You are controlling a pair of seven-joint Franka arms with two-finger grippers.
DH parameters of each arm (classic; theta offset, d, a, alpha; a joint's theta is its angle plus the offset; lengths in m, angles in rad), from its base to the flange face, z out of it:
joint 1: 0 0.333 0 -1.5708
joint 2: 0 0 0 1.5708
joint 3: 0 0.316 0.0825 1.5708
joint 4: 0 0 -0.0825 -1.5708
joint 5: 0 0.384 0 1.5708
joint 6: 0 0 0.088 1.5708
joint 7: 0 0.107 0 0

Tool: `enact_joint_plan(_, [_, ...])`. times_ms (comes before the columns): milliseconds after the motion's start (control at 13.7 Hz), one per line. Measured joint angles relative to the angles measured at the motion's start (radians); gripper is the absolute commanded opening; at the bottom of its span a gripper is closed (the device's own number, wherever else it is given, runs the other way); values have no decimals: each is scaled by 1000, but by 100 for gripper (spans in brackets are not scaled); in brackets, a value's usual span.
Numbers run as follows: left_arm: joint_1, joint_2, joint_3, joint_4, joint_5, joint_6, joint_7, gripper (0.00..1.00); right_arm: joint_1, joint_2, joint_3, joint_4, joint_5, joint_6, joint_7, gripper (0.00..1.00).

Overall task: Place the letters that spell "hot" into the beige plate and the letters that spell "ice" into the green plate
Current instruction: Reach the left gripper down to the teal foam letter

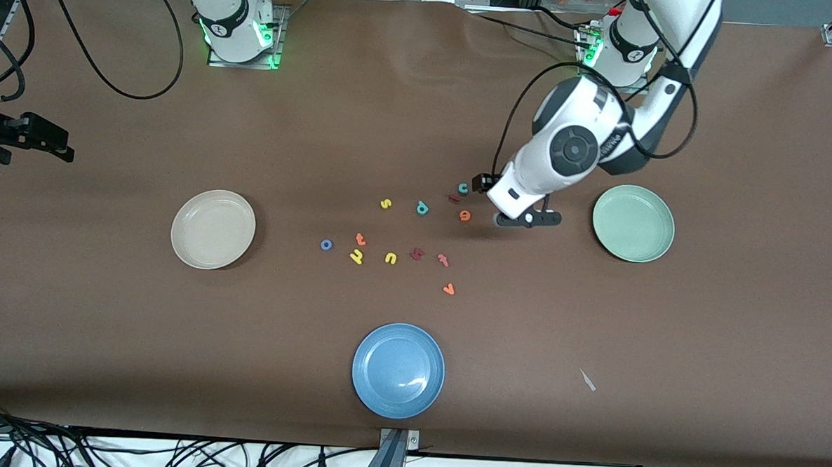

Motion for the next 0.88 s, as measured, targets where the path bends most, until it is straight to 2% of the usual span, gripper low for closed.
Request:
enact_joint_plan(146, [-2, -13, -43, -92, 0, 102, -35, 88, -9, 0, -6, 0, 22, 0, 0, 100])
enact_joint_plan(365, [-39, -13, -68, -174, 0, 200, -79, 78, -15, 0, -9, 0, 35, 0, 8, 100])
enact_joint_plan(730, [-76, 60, -67, -206, 6, 318, -109, 77, -4, 3, 2, 0, 37, 0, 63, 100])
enact_joint_plan(876, [-77, 94, -66, -205, 47, 363, -139, 77, 12, 10, 7, 0, 37, -1, 58, 100])
